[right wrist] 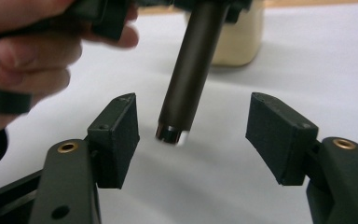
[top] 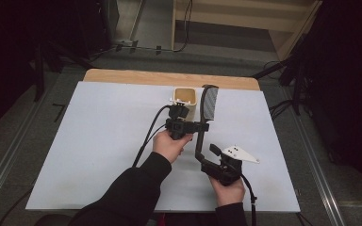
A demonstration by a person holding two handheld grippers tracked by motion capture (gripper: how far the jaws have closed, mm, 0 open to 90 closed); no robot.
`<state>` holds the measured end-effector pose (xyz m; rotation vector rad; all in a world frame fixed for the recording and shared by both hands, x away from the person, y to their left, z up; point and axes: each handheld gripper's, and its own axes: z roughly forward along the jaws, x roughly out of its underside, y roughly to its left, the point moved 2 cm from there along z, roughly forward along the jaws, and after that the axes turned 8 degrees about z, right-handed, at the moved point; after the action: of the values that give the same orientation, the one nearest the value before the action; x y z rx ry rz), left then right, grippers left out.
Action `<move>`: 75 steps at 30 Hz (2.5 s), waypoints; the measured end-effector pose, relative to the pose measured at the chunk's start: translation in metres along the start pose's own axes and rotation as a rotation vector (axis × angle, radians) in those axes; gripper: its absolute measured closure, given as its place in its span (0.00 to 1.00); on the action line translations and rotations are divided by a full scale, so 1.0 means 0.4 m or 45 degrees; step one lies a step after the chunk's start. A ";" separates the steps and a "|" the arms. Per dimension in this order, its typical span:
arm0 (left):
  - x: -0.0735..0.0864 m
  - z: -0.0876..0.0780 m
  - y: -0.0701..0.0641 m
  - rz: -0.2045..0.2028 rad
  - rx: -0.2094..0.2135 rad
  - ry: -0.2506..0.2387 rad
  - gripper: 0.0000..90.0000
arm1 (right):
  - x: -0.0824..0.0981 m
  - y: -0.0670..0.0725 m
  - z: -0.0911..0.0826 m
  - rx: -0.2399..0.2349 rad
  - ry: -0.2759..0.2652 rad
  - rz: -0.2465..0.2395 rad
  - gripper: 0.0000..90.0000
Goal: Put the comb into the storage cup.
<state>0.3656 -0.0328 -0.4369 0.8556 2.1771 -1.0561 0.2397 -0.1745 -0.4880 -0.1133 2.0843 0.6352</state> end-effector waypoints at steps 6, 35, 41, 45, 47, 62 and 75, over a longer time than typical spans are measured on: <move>0.004 0.004 -0.001 0.040 -0.005 0.034 0.81 | -0.010 -0.004 -0.005 -0.070 0.094 -0.070 0.36; -0.001 -0.025 0.002 0.104 0.005 0.054 0.81 | -0.023 -0.029 -0.009 -0.234 0.359 -0.242 0.29; -0.001 -0.030 0.004 0.117 0.012 0.041 0.81 | -0.025 -0.049 -0.025 -0.241 0.372 -0.252 0.29; -0.002 -0.035 0.003 0.130 0.019 0.029 0.81 | -0.026 -0.062 -0.037 -0.238 0.381 -0.254 0.29; -0.003 -0.036 0.004 0.130 0.020 0.020 0.81 | -0.026 -0.070 -0.044 -0.231 0.385 -0.259 0.29; -0.022 -0.062 0.018 0.151 0.030 -0.037 0.81 | -0.025 -0.122 -0.084 -0.194 0.392 -0.233 0.29; -0.046 -0.092 0.033 0.169 0.019 -0.074 0.81 | -0.018 -0.145 -0.109 -0.178 0.399 -0.224 0.29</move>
<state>0.3793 -0.0016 -0.4105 0.9502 2.0369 -1.0206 0.2291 -0.2465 -0.4860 -0.4981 2.2940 0.6889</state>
